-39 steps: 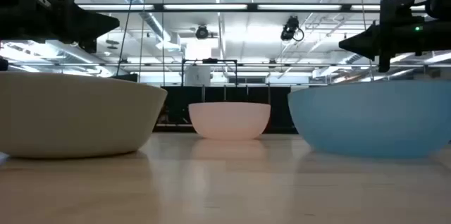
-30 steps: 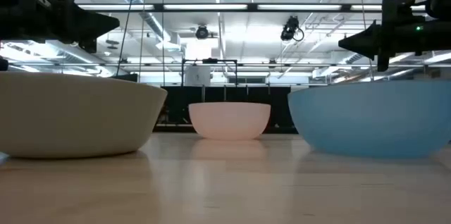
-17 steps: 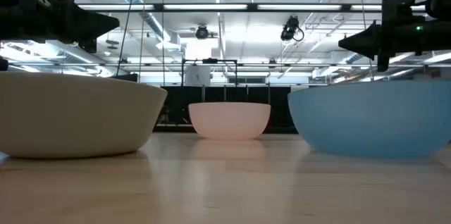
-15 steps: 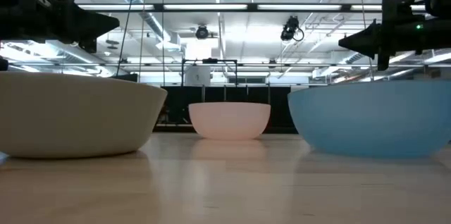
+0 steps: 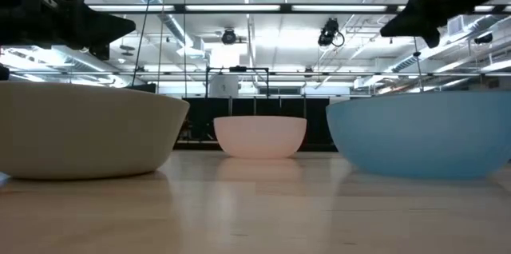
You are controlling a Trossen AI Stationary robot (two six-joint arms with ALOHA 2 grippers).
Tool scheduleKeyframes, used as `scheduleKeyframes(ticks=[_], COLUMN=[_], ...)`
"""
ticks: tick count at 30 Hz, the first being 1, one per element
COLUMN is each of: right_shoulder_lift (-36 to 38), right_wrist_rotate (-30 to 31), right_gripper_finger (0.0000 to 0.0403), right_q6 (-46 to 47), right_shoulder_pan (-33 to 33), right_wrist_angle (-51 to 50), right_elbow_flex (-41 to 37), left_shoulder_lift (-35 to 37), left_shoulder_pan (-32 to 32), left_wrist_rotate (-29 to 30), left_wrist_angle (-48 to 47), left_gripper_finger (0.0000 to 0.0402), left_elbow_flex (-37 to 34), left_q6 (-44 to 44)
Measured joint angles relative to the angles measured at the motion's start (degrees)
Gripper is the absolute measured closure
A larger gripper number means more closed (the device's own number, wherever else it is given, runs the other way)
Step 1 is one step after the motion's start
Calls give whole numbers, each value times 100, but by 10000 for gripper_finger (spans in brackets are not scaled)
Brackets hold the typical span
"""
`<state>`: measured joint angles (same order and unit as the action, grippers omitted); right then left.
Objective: Nest bowls inside each other
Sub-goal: Stack the blue bowl on the orange bowl
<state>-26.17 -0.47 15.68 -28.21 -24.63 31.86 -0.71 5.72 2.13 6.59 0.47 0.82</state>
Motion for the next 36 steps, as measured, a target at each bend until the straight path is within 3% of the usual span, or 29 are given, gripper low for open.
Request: scheduleKeyframes(ticks=[8, 14, 29, 36], right_shoulder_lift=[-1889, -2800, -3902, -4678], right_wrist_rotate=[-27, -155, 114, 286], right_gripper_finger=[309, 289, 308, 316], right_q6=[553, 1453, 4044, 4830], right_shoulder_pan=[19, 554, 3381, 4325], right_wrist_angle=[-2135, -3427, -3558, -3586], right_elbow_flex=[1670, 2533, 2686, 2686], left_shoulder_lift=[-1, -2, -1, -2], left_shoulder_pan=[-1, 0, 0, -2], left_wrist_rotate=[0, 0, 0, 0], left_wrist_angle=[-36, -52, -98, -96], left_gripper_finger=[377, 366, 378, 369], left_elbow_flex=[-1, -2, 0, 0], left_q6=[2, 47, 442, 455])
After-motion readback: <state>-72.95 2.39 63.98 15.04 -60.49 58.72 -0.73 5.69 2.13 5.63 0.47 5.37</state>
